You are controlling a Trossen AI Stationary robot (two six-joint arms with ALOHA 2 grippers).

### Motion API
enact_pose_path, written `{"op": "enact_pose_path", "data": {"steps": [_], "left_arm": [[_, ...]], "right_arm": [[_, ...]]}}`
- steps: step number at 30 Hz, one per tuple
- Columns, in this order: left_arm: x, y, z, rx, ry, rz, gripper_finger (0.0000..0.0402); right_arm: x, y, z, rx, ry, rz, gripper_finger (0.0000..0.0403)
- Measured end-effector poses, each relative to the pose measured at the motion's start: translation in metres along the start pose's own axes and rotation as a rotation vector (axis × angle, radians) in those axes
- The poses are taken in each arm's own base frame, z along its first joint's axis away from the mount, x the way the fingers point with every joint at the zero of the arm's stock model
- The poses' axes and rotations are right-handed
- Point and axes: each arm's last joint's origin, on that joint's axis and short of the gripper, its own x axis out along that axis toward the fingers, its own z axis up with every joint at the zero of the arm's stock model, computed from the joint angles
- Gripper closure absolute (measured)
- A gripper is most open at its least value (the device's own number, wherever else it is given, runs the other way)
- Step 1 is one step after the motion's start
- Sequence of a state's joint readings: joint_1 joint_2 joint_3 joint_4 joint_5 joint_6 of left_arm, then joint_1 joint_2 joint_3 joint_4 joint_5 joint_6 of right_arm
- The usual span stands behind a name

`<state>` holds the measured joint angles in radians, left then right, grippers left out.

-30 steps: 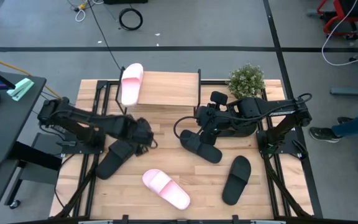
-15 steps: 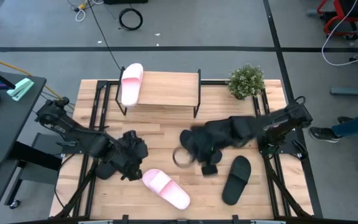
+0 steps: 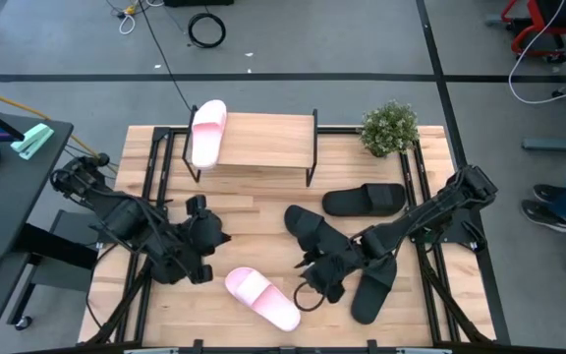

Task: Pick and place slides into the shelf
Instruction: Put the pink slide on the shelf

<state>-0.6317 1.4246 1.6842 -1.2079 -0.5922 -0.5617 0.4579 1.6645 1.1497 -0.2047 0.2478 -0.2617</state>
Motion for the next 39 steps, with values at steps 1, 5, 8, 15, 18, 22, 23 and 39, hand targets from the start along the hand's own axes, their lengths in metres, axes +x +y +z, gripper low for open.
{"op": "enact_pose_path", "data": {"steps": [1, 5, 8, 15, 18, 22, 23, 39], "left_arm": [[-0.002, 0.001, 0.002, 0.009, -0.007, -0.004, 0.0382], [-0.008, 0.002, 0.007, 0.053, -0.035, -0.020, 0.0395], [-0.008, 0.002, 0.008, 0.090, -0.037, -0.019, 0.0397], [-0.005, 0.008, 0.011, 0.084, -0.032, 0.006, 0.0377], [-0.003, 0.010, 0.011, 0.078, -0.027, 0.018, 0.0377], [-0.002, 0.012, 0.011, 0.105, -0.016, 0.027, 0.0387], [-0.002, 0.012, 0.011, 0.118, -0.012, 0.029, 0.0390], [-0.002, 0.012, 0.010, 0.138, -0.009, 0.029, 0.0384]], "right_arm": [[0.005, -0.002, -0.001, 0.018, -0.049, -0.011, 0.0279], [0.024, -0.008, 0.000, 0.057, -0.199, 0.029, 0.0264], [0.046, -0.003, -0.004, 0.010, -0.171, 0.116, 0.0242], [0.104, 0.006, 0.001, -0.203, -0.092, 0.037, 0.0193], [0.118, 0.003, 0.008, -0.225, -0.086, 0.015, 0.0183], [0.130, 0.000, 0.011, -0.196, -0.068, 0.038, 0.0180], [0.133, -0.001, 0.010, -0.179, -0.061, 0.055, 0.0181], [0.146, -0.032, -0.007, -0.080, -0.037, 0.026, 0.0247]]}}
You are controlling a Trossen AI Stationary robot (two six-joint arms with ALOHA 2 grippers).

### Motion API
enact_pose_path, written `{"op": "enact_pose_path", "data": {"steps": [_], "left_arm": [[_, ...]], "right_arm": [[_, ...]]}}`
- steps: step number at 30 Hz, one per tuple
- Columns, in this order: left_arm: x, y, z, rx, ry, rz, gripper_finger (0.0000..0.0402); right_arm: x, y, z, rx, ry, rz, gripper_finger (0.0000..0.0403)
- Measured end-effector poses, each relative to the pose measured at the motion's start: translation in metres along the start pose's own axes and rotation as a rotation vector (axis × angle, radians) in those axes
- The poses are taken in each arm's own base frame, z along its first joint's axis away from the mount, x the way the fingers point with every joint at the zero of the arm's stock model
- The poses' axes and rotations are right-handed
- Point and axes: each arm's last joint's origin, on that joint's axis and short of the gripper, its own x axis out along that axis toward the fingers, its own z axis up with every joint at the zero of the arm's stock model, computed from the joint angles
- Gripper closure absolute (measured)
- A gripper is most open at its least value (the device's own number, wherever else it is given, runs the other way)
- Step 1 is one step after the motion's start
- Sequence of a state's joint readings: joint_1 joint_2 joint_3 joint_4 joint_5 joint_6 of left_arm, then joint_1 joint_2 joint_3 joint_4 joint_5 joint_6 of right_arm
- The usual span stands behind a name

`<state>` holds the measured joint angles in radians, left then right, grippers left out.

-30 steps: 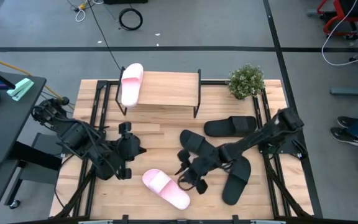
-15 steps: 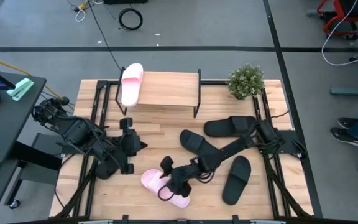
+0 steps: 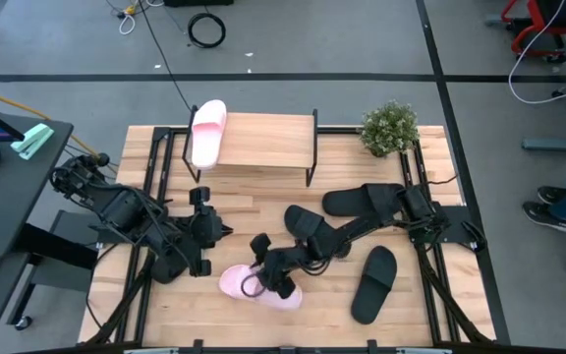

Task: Pick and place slides into the shelf
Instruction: Put the pink slide on the shelf

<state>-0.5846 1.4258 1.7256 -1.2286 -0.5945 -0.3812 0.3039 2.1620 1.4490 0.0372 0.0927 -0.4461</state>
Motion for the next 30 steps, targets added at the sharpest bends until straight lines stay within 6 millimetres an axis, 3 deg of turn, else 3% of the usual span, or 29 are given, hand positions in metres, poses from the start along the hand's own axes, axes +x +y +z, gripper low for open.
{"op": "enact_pose_path", "data": {"steps": [7, 13, 18, 24, 30], "left_arm": [[0.000, 0.000, -0.001, 0.003, 0.004, 0.002, 0.0396], [0.000, 0.000, -0.001, 0.005, 0.008, 0.003, 0.0377], [0.000, 0.000, -0.001, -0.014, 0.010, 0.003, 0.0377], [0.000, 0.000, -0.001, -0.036, 0.006, 0.011, 0.0396], [0.000, 0.002, 0.000, -0.036, -0.015, 0.055, 0.0386]], "right_arm": [[0.000, -0.007, 0.001, 0.020, -0.038, -0.010, 0.0384], [-0.010, -0.016, 0.012, 0.030, -0.080, -0.111, 0.0388], [-0.040, -0.035, 0.030, 0.056, -0.054, -0.328, 0.0393], [-0.095, -0.064, 0.055, 0.165, -0.044, -0.674, 0.0397], [-0.144, -0.114, 0.052, 0.278, -0.025, -0.912, 0.0399]]}}
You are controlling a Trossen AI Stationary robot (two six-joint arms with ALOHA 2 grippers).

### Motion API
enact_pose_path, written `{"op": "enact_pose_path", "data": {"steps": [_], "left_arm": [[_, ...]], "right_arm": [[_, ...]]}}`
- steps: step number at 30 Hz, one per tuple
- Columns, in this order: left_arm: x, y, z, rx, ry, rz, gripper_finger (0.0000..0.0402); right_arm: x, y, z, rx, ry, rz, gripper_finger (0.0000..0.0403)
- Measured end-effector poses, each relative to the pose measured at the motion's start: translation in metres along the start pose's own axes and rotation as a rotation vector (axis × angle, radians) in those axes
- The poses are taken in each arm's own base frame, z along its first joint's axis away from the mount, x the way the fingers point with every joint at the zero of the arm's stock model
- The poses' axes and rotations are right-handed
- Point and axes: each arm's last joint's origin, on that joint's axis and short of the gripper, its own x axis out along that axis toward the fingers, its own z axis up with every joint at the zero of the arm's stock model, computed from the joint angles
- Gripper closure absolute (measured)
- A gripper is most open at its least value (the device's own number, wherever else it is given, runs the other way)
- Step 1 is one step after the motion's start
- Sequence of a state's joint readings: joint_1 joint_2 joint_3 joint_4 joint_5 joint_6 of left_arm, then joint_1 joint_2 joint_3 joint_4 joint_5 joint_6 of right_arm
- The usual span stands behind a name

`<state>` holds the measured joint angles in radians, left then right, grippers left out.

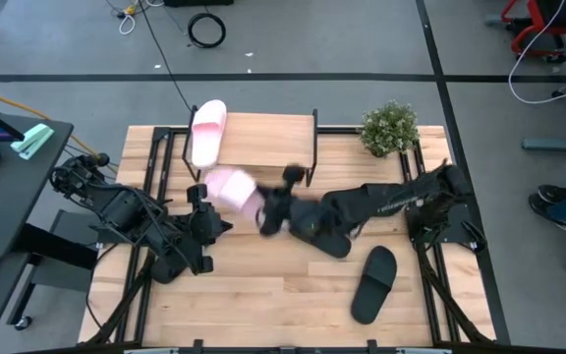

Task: Pick and place slides into the shelf
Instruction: Put the pink slide on the shelf

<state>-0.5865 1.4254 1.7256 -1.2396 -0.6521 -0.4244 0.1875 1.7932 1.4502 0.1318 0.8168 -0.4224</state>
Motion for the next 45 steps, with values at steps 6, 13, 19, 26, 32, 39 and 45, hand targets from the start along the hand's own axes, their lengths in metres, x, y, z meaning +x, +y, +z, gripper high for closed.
{"op": "enact_pose_path", "data": {"steps": [6, 13, 19, 26, 32, 39, 45], "left_arm": [[-0.009, 0.007, 0.008, 0.041, -0.064, 0.081, 0.0397], [-0.032, 0.020, 0.024, 0.019, -0.148, 0.068, 0.0384], [-0.044, 0.027, 0.030, 0.025, -0.181, 0.058, 0.0397], [-0.044, 0.028, 0.029, 0.039, -0.169, 0.062, 0.0379], [-0.044, 0.028, 0.028, 0.045, -0.162, 0.064, 0.0393], [-0.044, 0.028, 0.028, 0.044, -0.160, 0.065, 0.0385], [-0.044, 0.028, 0.028, 0.036, -0.160, 0.064, 0.0384]], "right_arm": [[0.034, -0.051, -0.014, 0.061, 0.048, -0.124, 0.0400], [0.070, -0.104, -0.042, 0.225, 0.111, -0.265, 0.0401], [0.084, -0.129, -0.064, 0.323, 0.186, -0.298, 0.0401], [0.096, -0.128, -0.087, 0.375, 0.280, -0.281, 0.0401], [0.102, -0.123, -0.093, 0.367, 0.297, -0.280, 0.0400], [0.102, -0.122, -0.096, 0.420, 0.306, -0.285, 0.0399], [0.103, -0.122, -0.099, 0.448, 0.323, -0.231, 0.0391]]}}
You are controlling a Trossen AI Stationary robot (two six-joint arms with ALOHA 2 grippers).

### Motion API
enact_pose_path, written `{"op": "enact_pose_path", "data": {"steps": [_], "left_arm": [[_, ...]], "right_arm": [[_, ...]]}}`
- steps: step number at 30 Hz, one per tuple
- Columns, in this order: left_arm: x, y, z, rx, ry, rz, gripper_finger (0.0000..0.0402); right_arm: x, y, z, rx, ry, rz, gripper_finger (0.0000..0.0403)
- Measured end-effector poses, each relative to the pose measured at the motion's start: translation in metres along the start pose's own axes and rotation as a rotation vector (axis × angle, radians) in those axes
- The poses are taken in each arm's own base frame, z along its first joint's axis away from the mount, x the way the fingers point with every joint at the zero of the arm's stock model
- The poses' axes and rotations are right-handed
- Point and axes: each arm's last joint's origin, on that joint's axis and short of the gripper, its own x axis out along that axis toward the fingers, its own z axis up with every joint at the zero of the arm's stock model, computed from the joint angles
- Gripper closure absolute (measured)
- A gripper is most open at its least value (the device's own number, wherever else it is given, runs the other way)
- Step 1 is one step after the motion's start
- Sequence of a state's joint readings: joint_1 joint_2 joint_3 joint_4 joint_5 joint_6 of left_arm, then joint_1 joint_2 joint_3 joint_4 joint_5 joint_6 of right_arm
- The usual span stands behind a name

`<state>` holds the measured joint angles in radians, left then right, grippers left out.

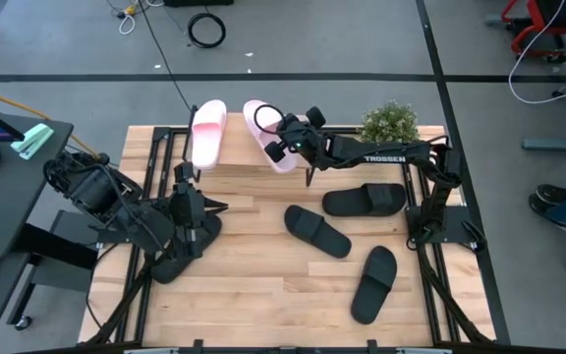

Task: Pick and place slides into the shelf
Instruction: Put the pink slide on the shelf

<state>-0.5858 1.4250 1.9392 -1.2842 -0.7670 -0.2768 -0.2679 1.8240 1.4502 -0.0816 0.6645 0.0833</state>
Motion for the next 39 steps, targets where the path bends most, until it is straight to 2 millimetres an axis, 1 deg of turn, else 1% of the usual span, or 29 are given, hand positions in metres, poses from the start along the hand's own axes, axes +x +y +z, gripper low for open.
{"op": "enact_pose_path", "data": {"steps": [5, 13, 17, 20, 23, 29, 33, 37, 39], "left_arm": [[0.000, 0.000, 0.000, 0.000, 0.000, 0.000, 0.0397], [0.000, 0.000, 0.000, -0.001, 0.000, 0.000, 0.0379], [0.000, 0.000, 0.000, -0.011, 0.000, 0.000, 0.0387], [0.001, 0.001, 0.000, -0.028, 0.001, 0.003, 0.0396], [0.003, 0.003, 0.001, -0.035, 0.006, 0.015, 0.0396], [0.014, 0.018, 0.000, -0.051, 0.051, 0.086, 0.0367], [0.028, 0.032, -0.003, -0.054, 0.121, 0.166, 0.0337], [0.050, 0.047, -0.004, -0.050, 0.195, 0.253, 0.0301], [0.065, 0.054, -0.003, -0.021, 0.236, 0.293, 0.0284]], "right_arm": [[0.005, -0.005, -0.003, -0.040, 0.037, 0.055, 0.0380], [0.014, -0.019, -0.007, -0.020, 0.091, 0.055, 0.0328], [0.015, -0.019, -0.007, -0.005, 0.095, 0.101, 0.0313], [0.010, -0.016, -0.004, 0.017, 0.087, 0.132, 0.0313], [0.004, -0.011, -0.002, 0.026, 0.081, 0.157, 0.0313], [-0.014, -0.004, 0.002, 0.012, 0.081, 0.214, 0.0313], [-0.028, 0.002, 0.005, -0.006, 0.091, 0.247, 0.0313], [-0.045, 0.000, 0.011, -0.024, 0.082, 0.266, 0.0313], [-0.055, -0.001, 0.014, -0.017, 0.090, 0.281, 0.0313]]}}
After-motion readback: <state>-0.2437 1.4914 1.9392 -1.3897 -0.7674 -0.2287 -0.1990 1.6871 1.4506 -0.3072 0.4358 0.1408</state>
